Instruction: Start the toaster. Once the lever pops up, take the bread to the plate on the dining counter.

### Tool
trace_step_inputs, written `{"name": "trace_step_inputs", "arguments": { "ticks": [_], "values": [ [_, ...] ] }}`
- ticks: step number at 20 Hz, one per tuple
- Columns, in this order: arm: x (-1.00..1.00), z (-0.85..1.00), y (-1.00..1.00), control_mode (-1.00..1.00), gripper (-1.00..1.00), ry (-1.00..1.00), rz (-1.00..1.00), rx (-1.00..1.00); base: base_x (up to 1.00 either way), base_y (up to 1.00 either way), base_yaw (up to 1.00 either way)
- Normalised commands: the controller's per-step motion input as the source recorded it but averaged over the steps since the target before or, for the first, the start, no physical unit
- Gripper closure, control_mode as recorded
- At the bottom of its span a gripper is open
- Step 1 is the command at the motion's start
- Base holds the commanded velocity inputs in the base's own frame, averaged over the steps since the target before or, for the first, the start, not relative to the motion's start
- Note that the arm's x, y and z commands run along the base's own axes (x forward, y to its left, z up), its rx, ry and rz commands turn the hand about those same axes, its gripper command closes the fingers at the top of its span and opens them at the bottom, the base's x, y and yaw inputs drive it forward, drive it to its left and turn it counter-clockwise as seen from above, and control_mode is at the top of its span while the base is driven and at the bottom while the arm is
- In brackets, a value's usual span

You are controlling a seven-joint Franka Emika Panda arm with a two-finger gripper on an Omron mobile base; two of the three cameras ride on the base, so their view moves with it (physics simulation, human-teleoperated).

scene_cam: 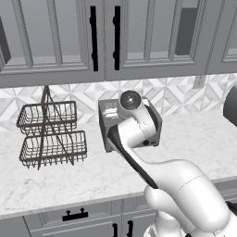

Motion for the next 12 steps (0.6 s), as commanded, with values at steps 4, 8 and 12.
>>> {"name": "trace_step_inputs", "arguments": {
  "ticks": [4,8,12],
  "values": [
    [0.00,0.00,0.00,-1.00,-1.00,0.00,0.00,0.00,0.00,0.00,0.00],
    [0.00,0.00,0.00,-1.00,-1.00,0.00,0.00,0.00,0.00,0.00,0.00],
    [0.00,0.00,0.00,-1.00,-1.00,0.00,0.00,0.00,0.00,0.00,0.00]
  ]
}}
